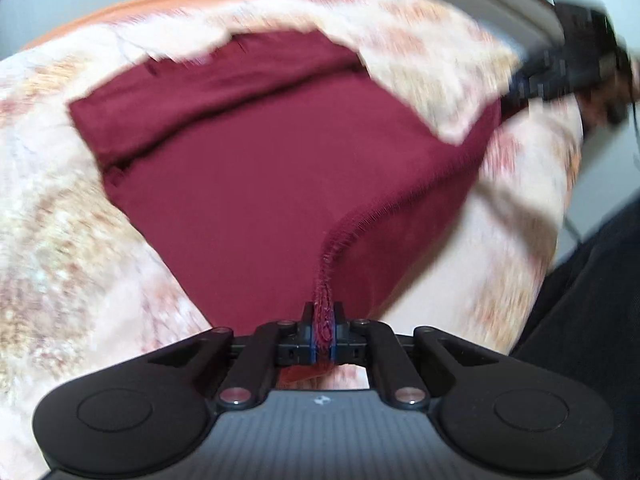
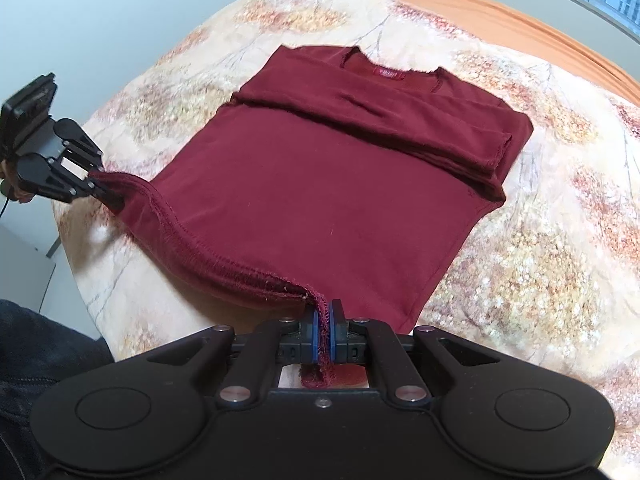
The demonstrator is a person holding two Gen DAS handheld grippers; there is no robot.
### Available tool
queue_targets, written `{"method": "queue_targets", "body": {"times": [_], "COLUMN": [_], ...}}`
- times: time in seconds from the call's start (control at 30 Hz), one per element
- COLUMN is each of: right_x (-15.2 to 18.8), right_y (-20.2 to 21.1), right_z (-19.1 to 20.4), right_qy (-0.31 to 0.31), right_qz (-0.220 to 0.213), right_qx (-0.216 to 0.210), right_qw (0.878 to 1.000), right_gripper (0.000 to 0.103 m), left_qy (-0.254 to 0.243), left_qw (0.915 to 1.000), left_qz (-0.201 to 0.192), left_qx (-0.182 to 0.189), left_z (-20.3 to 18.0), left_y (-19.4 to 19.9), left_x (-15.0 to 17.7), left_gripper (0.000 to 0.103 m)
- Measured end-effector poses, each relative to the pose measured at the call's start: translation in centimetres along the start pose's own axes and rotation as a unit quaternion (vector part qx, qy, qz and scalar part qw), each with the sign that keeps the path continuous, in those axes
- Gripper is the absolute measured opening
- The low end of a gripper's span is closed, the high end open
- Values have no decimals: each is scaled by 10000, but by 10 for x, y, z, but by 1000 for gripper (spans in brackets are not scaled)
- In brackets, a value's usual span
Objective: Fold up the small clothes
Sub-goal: 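Lift the hem with both tools, stretching it between them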
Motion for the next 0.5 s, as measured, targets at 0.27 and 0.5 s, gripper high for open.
{"method": "queue_targets", "body": {"times": [0.27,0.5], "right_x": [-6,-19], "right_y": [23,50], "right_z": [-17,-21], "right_qy": [-113,429], "right_qz": [-506,-745], "right_qx": [-310,-508], "right_qw": [9982,9950], "right_gripper": [4,4], "left_qy": [740,572], "left_qw": [9958,9952], "left_qz": [-512,-607], "left_qx": [-155,-504], "left_z": [21,10], "left_y": [46,65], "left_x": [-33,-65], "left_gripper": [5,5]}}
Point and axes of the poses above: each gripper's, at about its wrist camera, not at the fingertips, and y roughly against the way its jaws point, z to its left, x to its underside, the point moved 6 cm from there along -y, roughly the way its jaws point, and after that the axes turned 14 degrees about -x, right-handed, at the moved point
